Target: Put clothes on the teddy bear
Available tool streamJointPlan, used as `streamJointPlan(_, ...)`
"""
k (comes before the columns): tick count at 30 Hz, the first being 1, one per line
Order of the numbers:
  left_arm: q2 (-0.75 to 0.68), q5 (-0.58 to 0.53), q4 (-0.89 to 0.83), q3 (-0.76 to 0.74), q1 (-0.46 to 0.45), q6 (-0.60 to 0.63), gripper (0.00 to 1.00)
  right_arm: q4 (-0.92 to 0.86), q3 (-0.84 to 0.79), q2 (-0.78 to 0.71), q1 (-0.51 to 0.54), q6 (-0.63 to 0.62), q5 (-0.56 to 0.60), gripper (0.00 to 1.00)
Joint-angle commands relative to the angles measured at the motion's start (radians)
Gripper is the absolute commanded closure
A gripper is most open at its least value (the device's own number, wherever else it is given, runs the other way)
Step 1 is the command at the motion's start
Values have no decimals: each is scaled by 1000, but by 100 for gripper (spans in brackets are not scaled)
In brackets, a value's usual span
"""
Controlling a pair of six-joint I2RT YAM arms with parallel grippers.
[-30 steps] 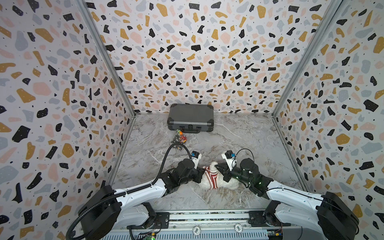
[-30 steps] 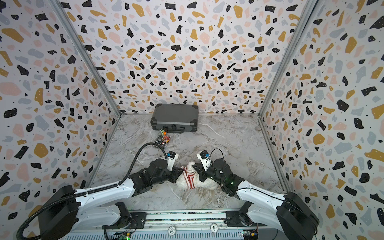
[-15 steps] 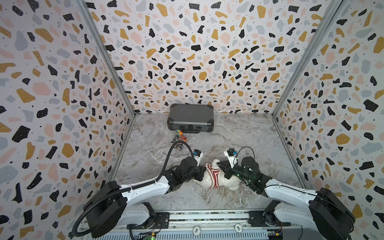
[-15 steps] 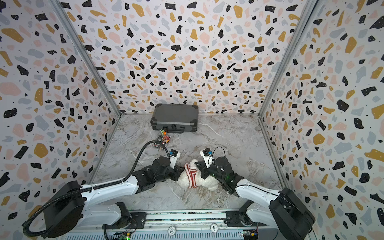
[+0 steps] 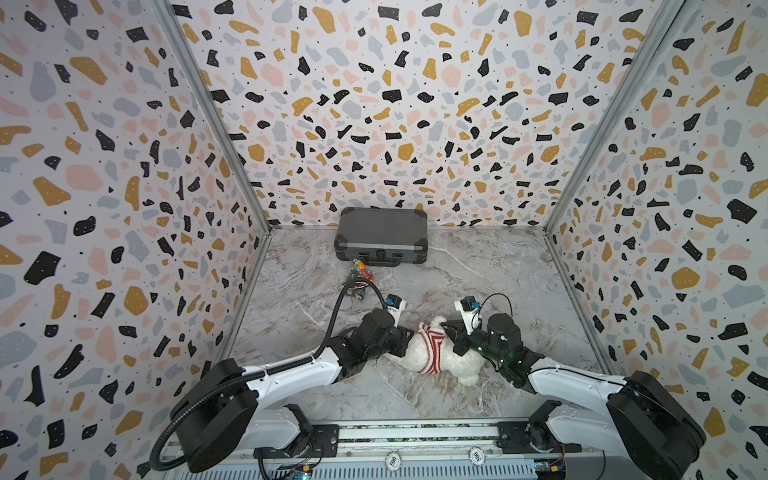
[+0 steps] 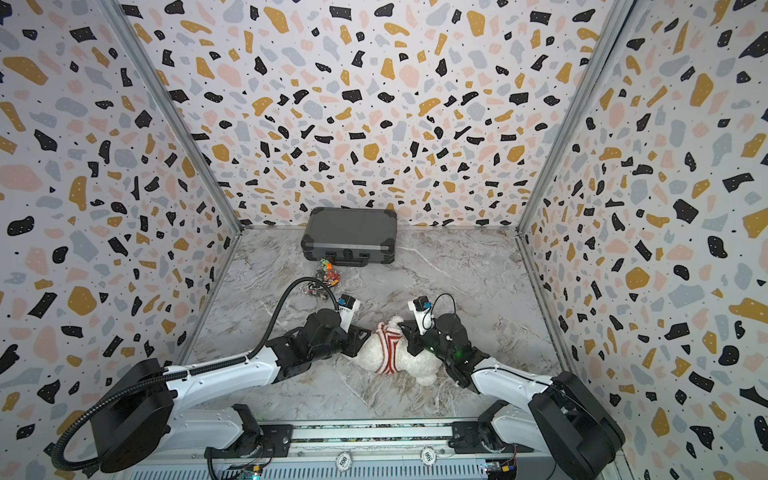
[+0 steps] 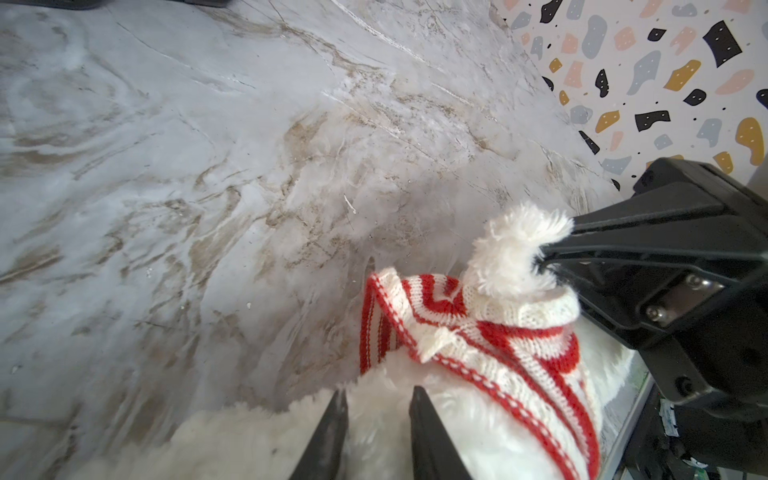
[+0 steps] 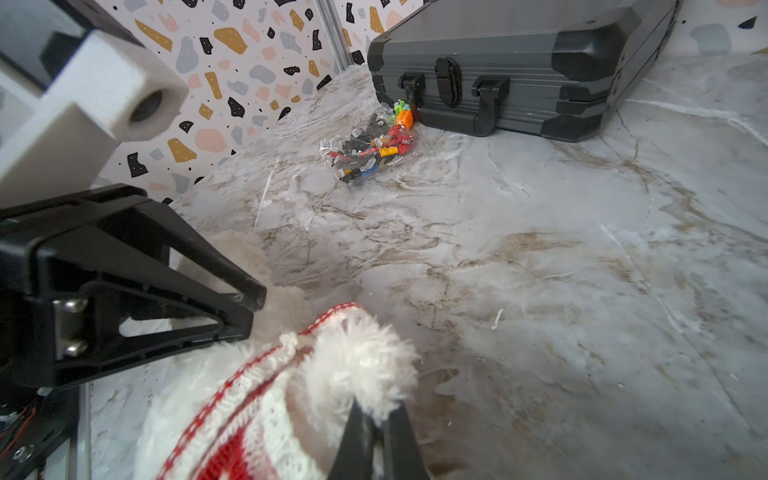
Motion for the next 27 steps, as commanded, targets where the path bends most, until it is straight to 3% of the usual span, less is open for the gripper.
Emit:
streamJointPlan(1, -2, -29, -27, 29, 8, 25, 71, -9, -6, 12, -15, -20, 26, 98)
streamJointPlan(4, -22, -46, -53, 46, 8, 37, 69, -8, -6, 21, -20, -24, 31, 90)
streamJointPlan(8, -51, -64, -94, 68, -1, 49, 66, -35, -1, 9, -22, -30, 45, 72)
streamJointPlan(16, -81, -111, -158, 114, -51, 59, 63, -158, 17, -99, -20, -57, 113, 51)
streamJointPlan(27, -93, -110, -142, 138, -60, 47, 60, -258, 18, -216, -21, -59, 139, 38)
